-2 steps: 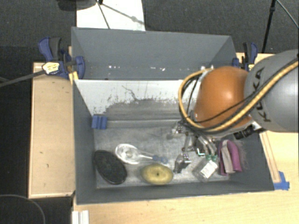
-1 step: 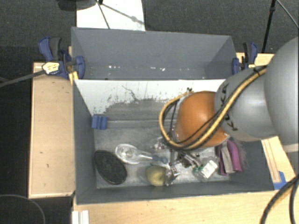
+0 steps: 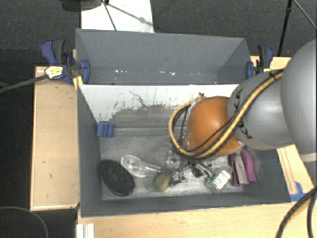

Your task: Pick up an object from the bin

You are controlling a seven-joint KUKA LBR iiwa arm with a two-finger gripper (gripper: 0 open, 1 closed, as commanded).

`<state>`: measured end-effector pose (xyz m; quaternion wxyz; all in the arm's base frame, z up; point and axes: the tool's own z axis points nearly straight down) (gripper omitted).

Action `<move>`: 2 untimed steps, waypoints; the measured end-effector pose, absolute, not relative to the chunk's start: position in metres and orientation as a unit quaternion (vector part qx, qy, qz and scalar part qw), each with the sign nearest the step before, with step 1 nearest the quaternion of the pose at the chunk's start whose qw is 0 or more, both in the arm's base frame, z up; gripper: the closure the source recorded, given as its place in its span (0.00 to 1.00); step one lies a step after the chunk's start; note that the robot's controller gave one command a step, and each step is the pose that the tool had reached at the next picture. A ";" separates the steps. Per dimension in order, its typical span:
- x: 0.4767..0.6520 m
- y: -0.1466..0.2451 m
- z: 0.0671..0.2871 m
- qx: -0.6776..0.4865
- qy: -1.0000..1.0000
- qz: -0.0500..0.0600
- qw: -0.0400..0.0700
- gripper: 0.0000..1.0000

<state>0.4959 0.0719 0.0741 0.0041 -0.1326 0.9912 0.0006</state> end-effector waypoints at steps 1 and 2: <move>0.498 0.034 0.169 -0.299 0.954 -0.001 0.003 1.00; 0.497 0.028 0.254 -0.299 0.954 -0.001 0.005 1.00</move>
Offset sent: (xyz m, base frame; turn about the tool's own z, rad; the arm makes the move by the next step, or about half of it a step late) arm 0.0005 -0.0376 0.0937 -0.3452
